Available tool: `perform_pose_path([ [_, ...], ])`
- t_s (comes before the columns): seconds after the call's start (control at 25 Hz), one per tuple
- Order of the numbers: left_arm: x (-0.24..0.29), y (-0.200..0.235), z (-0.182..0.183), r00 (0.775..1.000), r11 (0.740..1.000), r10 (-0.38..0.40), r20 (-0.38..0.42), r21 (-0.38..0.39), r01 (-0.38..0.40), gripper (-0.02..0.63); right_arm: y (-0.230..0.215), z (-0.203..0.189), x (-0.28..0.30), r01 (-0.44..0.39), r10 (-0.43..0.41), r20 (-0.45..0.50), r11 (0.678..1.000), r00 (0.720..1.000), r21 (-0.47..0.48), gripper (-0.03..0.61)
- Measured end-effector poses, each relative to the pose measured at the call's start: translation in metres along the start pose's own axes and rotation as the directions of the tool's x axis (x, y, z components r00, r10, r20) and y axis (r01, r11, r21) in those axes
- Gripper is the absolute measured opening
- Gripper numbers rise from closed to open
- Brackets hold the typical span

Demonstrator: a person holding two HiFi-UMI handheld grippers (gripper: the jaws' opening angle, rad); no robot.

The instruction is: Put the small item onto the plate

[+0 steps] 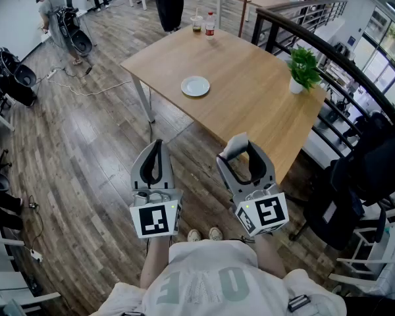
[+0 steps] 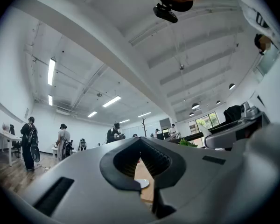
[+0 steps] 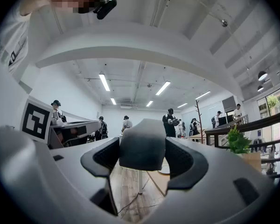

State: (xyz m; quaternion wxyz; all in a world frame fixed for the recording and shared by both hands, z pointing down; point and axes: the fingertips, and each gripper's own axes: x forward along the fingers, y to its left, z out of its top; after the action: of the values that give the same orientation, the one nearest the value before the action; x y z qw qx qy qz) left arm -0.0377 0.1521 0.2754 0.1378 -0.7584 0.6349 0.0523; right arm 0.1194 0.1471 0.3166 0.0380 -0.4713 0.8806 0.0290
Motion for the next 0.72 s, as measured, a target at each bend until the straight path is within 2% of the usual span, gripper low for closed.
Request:
perform_pose_path([
  [0.72, -0.003, 0.019, 0.0, 1.0, 1.0, -0.005, 0.021, -0.024, 0.005, 0.009, 0.014, 0.003, 0.006, 0.018, -0.018, 0.008, 1.0, 1.0, -0.007, 0.319],
])
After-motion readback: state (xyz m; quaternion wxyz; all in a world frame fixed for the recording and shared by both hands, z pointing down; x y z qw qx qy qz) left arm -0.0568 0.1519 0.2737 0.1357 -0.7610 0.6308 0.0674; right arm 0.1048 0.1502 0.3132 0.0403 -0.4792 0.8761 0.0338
